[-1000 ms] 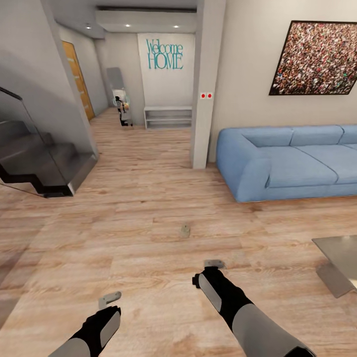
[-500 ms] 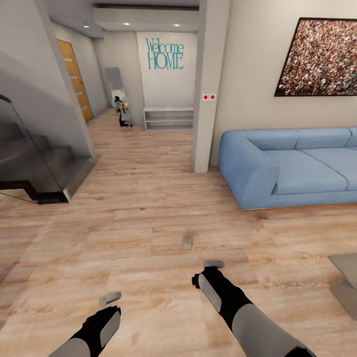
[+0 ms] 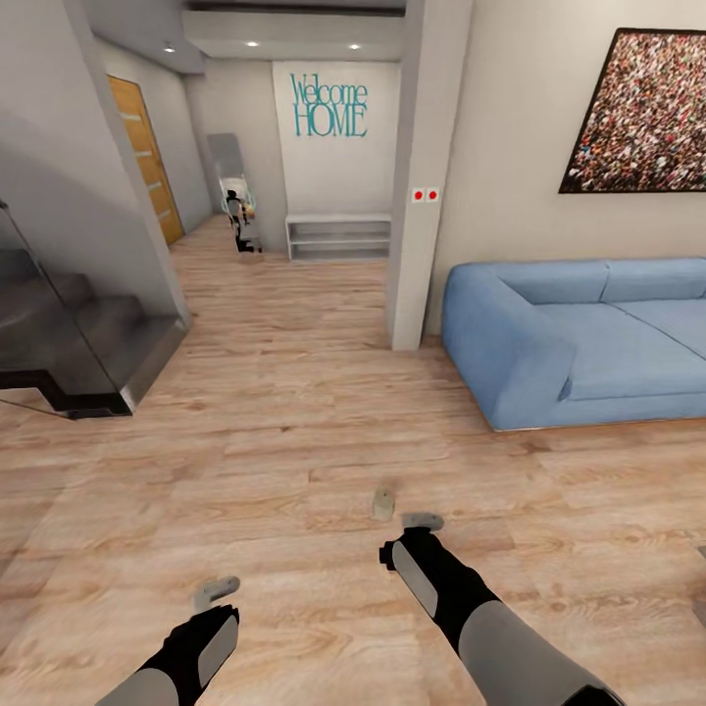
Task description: Place each of the two pumpkins and all three candles from the living room inside a cabinet in the living room (use any cabinet), then make sure every cabinet is closed, and position the cauldron so it is next to a table in the living room.
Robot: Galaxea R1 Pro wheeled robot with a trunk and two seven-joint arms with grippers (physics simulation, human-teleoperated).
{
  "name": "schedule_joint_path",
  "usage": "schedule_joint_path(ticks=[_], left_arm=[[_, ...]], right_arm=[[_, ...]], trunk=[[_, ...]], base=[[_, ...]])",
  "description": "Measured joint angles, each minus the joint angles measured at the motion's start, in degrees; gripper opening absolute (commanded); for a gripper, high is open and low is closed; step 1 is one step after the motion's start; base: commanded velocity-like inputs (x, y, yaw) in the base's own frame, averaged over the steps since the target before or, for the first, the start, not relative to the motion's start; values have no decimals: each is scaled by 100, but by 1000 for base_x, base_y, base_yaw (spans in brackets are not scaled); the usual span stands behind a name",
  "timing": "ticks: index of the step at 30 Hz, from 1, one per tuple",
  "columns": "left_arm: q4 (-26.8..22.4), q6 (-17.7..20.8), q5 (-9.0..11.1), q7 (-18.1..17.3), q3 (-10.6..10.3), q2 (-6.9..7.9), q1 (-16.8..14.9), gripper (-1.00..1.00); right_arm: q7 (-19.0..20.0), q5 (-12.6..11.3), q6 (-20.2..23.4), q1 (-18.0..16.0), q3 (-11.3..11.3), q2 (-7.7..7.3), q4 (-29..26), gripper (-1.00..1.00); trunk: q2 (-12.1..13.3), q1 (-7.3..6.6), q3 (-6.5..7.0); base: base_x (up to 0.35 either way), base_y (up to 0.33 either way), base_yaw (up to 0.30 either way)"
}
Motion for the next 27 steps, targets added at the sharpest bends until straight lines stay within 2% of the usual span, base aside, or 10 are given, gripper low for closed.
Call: schedule_joint_path(ticks=[6,12,15,18,20,22,24,27], left_arm=[[1,-3,-5,-1,-2,-2,0,100],[0,18,-8,-70,-5,-1,0,100],[0,59,-11,-337,-6,20,0,100],[-11,397,-25,-932,-11,56,-4,100],[-189,768,-44,-1285,-17,164,-13,100],[-335,984,-53,-1434,-17,289,-17,100],[-388,1062,-51,-1488,-12,407,-17,100],[-409,1092,-50,-1501,-9,461,-18,100]], right_arm=[[0,0,-1,0,0,0,0,100],[-1,0,-1,0,-1,-6,0,100],[-1,0,-2,0,-5,-7,0,100],[-1,-3,3,0,-16,-8,0,100],[-1,-12,13,0,-29,-8,0,100],[-6,-32,28,0,-34,-8,0,100],[-8,-40,37,0,-35,-8,0,100],[-8,-50,41,-1,-35,-9,3,100]], trunk=[[0,0,0],[0,0,0],[0,0,0],[0,0,0],[0,0,0],[0,0,0],[0,0,0],[0,0,0]], base=[[324,166,0],[346,27,0],[350,2,0],[350,1,0],[350,0,0],[350,0,0],[350,34,0],[350,108,0]])
